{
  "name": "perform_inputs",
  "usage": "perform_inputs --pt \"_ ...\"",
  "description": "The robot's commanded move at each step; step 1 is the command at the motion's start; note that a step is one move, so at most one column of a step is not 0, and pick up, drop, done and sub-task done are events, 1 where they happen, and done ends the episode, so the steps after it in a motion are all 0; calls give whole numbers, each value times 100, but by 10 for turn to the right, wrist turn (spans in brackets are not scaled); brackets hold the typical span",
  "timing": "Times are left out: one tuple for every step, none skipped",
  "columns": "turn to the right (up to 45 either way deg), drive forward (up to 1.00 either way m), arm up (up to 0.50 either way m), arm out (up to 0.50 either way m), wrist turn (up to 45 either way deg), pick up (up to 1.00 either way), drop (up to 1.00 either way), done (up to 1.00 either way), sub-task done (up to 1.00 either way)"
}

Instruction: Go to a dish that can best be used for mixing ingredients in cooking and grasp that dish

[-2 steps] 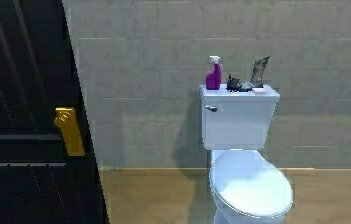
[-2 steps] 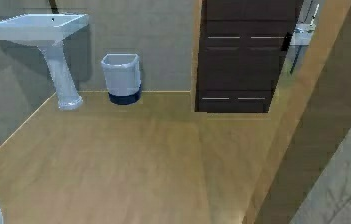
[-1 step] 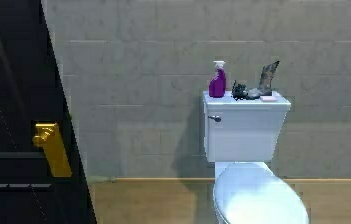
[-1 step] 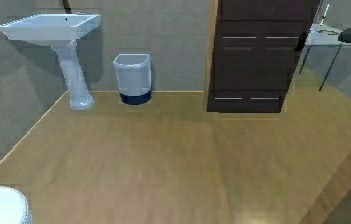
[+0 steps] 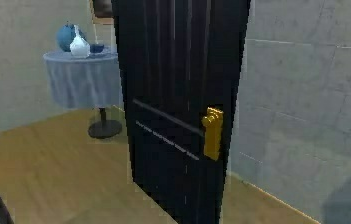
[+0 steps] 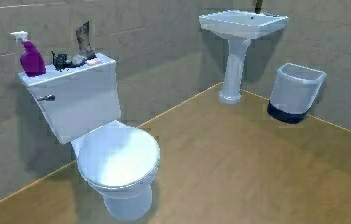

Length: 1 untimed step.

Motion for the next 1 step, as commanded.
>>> perform_inputs --pt "-240 0 0 0 0 0 0 0 0"
